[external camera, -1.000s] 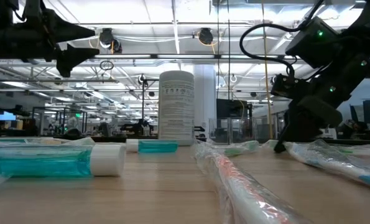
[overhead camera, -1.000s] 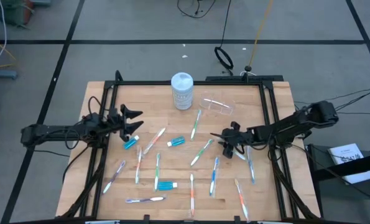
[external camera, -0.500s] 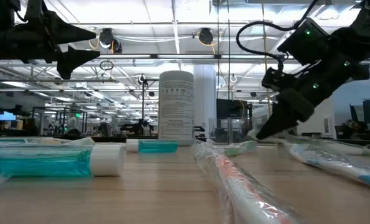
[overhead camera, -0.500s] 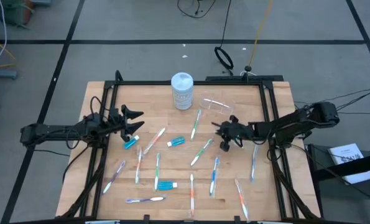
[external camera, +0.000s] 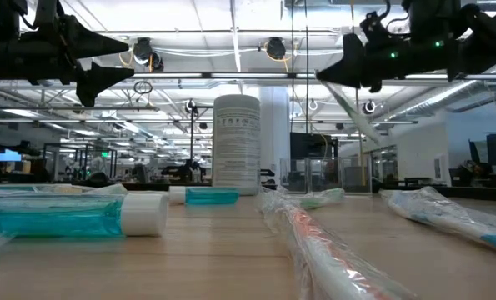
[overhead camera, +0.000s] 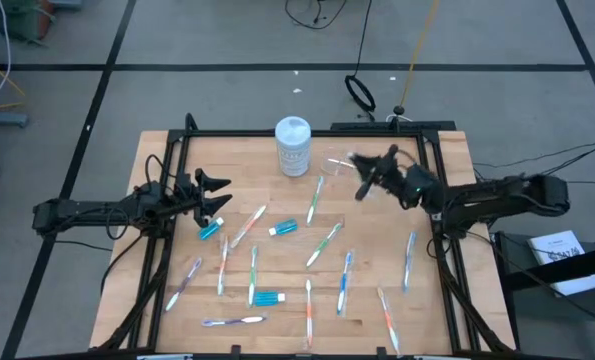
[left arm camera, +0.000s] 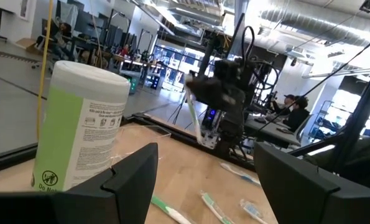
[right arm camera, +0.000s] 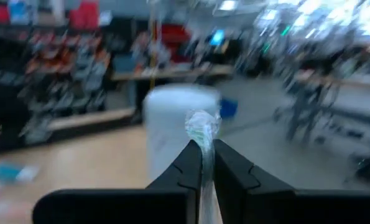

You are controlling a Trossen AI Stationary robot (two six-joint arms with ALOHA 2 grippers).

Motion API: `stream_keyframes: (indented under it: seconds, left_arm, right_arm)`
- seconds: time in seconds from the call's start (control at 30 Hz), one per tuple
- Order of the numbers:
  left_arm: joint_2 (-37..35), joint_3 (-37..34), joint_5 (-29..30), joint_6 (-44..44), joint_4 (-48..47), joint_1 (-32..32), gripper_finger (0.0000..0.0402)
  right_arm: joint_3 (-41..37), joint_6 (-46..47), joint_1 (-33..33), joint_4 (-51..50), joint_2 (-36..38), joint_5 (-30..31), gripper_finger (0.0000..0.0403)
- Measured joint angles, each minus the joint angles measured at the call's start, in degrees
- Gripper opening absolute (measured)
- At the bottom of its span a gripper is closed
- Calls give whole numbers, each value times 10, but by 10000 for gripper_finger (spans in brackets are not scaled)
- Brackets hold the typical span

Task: Pick & Place toothbrushing station
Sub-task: Put the white and green toothbrush into the transparent mesh organizer

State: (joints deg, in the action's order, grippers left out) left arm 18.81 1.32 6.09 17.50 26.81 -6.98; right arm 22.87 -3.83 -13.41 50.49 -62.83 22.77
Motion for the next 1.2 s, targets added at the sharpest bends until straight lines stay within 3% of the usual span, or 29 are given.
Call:
stream_keyframes:
  seconds: [0.23, 0.4, 0.8, 1.03, 1.2]
  left_arm:
    - [0, 0, 3, 0, 0, 0, 271]
    - [0, 0, 26, -1, 1, 0, 271]
    - [0, 0, 61, -5, 2, 0, 271]
    - [0, 0, 61, -13, 5, 0, 271]
    - [0, 0, 61, -9, 2, 0, 271]
  right_arm:
    - [0, -55, -97, 85, -18, -1, 14]
    - [0, -41, -140, 102, -51, -4, 17]
    - [0, -52, -177, 231, -173, -5, 17]
    - [-2, -63, -177, 217, -214, -4, 20]
    - [-24, -74, -155, 198, -196, 60, 28]
